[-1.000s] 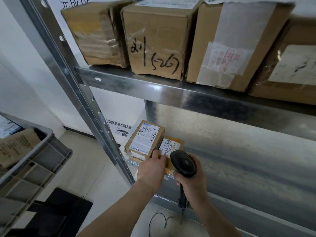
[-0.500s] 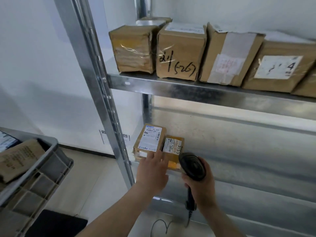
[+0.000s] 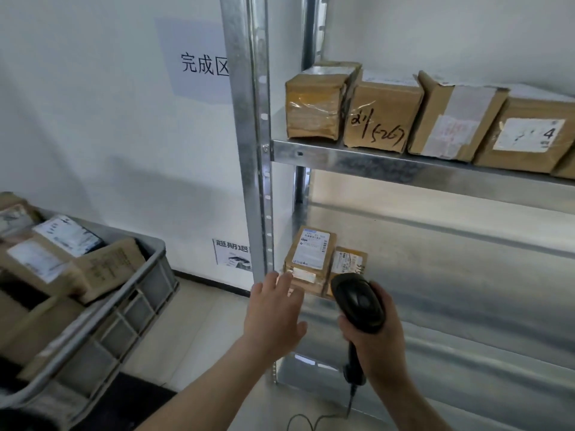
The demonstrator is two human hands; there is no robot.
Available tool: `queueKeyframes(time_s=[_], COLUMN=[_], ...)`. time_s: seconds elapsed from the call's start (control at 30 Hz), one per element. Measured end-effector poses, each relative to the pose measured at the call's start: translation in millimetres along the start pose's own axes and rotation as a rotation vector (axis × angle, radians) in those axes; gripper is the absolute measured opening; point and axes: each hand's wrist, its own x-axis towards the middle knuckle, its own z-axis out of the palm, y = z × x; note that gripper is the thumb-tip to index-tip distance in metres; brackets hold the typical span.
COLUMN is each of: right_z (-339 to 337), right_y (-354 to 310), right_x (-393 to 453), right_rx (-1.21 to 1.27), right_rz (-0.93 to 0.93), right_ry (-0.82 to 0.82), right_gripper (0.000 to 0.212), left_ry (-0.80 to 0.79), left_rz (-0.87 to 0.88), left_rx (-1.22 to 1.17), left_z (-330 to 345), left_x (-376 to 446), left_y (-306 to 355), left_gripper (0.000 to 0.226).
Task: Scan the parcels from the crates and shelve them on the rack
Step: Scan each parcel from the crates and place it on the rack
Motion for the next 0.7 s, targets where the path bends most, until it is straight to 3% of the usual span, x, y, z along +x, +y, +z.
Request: queueKeyframes(time_s=[0.17, 0.33, 0.53, 0.7], right_z=[22.9, 57.8, 108.3, 154.4], right_y=[-15.7, -27.9, -47.7, -62.6], right_x=[-6.0, -18.1, -37.5, -46.6], right_rx=[0.004, 0.014, 0.033, 0.108], right_rz=[-0.088, -0.175, -0.229, -0.235], right_ry=[-0.122, -0.375, -0.507, -0.570], right_gripper=[0.068, 0.062, 0.077, 0.081], left_ry=[-0.025, 0.001, 0.014, 0.092], left_rz=[-0.146, -0.335, -0.550, -0.684], left_rx=[0.021, 0.109, 0.147, 0.153], left_z=[-21.9, -38.6, -57.7, -64.0], left_x=[-31.0, -71.6, -117.4, -135.7], left_y=[-25.8, -63.0, -116.4, -172.9], left_gripper=[0.058, 0.052, 0.054, 0.040])
